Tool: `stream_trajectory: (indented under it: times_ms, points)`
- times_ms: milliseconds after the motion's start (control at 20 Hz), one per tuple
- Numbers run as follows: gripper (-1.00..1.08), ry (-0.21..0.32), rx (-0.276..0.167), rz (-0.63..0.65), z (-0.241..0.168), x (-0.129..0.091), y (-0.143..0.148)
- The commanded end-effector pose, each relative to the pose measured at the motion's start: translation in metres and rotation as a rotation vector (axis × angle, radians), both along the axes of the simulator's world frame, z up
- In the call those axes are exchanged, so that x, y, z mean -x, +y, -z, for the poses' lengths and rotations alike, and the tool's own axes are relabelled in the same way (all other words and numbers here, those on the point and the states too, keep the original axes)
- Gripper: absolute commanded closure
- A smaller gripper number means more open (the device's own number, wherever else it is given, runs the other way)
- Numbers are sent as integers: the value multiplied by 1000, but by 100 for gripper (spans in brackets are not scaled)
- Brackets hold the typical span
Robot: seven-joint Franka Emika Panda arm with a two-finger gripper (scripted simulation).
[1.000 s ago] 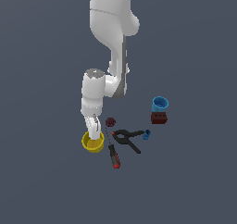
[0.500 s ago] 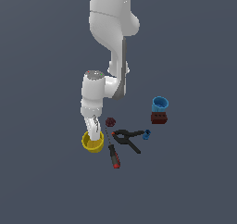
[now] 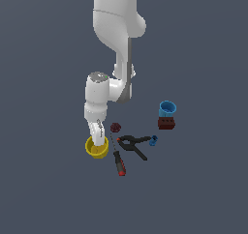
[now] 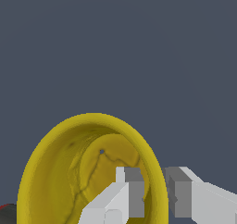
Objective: Pick up a designated object from a clutter of objects.
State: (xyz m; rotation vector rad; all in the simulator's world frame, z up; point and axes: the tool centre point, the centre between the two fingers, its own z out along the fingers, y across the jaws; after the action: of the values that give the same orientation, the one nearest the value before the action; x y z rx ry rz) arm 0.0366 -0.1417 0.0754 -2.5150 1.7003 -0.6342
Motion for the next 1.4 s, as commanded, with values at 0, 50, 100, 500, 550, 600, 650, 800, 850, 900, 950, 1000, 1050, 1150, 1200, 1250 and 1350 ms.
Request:
stream_trajectory:
  times_ms: [0,50,100,500,550,600,650,800,850,900,950,1000,1050,1150,1200,1250,1350]
  points:
    - [108,-4,0,0,-7,1,-2]
    - [108,-4,0,0,-10,3,-3]
    - [108,-4,0,0,-13,4,-4]
    - [108,-4,-1,0,-53,23,-18]
    - [108,-4,-2,0,-60,26,-20]
    - [108,-4,-2,0,-67,29,-22]
    - [108,-4,-2,0,-75,32,-25]
    - [108,-4,-3,0,-98,43,-33]
    - [108,-4,-4,0,-106,46,-35]
    - [108,-4,-4,0,-113,50,-38]
    - [108,-4,-4,0,-121,53,-41]
    - [108,-4,-4,0,-129,56,-43]
    - [108,-4,-4,0,-137,60,-46]
    - [108,-4,-4,1,-153,67,-52]
    - [108,-4,-4,1,-161,70,-55]
    - [108,-4,-3,1,-169,74,-57]
    - [108,-4,-3,1,-185,81,-63]
